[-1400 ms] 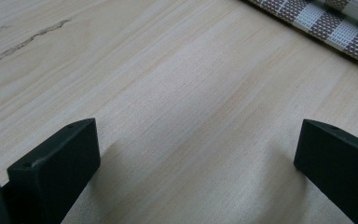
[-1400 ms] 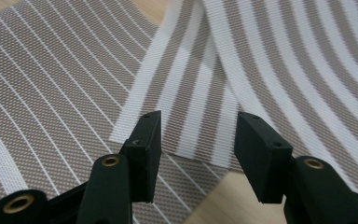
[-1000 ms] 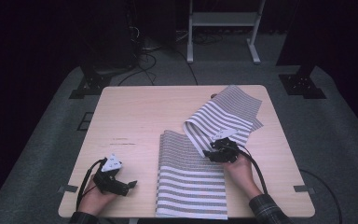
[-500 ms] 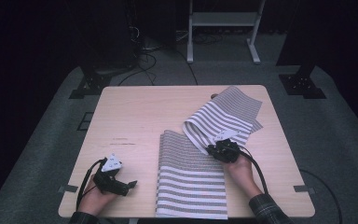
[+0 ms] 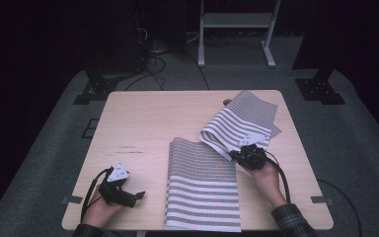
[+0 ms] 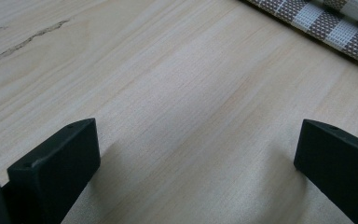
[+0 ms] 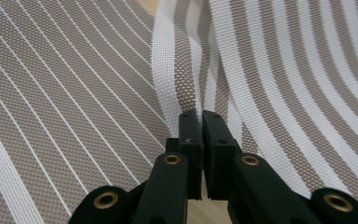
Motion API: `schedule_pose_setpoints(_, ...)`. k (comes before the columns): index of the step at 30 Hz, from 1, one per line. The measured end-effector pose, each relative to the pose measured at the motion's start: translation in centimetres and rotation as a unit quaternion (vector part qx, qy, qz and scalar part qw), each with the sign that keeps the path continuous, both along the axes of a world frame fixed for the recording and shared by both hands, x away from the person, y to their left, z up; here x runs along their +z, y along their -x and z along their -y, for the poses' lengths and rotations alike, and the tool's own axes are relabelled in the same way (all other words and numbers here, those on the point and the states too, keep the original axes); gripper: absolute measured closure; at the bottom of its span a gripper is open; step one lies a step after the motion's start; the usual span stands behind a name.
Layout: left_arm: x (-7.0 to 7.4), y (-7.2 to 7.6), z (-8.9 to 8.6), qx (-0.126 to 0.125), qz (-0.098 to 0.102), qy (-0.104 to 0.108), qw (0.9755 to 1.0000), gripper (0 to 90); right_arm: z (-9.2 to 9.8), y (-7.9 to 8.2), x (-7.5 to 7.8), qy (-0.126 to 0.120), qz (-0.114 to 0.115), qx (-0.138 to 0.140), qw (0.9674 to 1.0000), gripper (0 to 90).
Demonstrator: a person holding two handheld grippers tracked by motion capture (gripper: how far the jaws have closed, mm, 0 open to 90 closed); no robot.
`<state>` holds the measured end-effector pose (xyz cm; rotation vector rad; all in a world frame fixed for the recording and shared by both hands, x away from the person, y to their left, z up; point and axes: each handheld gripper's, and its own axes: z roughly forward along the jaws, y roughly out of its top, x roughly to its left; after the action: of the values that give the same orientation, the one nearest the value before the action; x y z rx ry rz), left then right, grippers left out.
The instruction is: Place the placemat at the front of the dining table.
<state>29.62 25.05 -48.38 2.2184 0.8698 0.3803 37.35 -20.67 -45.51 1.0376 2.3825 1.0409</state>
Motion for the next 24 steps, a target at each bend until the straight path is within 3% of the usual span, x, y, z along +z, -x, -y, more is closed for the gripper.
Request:
schedule_pose_setpoints(13, 0.0, 0.0, 0.0, 0.0, 0.0, 0.0, 1.0, 0.0, 4.5, 0.1, 0.8, -0.002, -0.005, -0.046, 0.9989, 86.8)
schedule_pose_setpoints(24, 0.0, 0.0, 0.0, 0.0, 0.0, 0.001, 1.0, 0.0, 8.4, -0.3, 0.5, 0.002, -0.012, -0.097, 0.9952, 86.8)
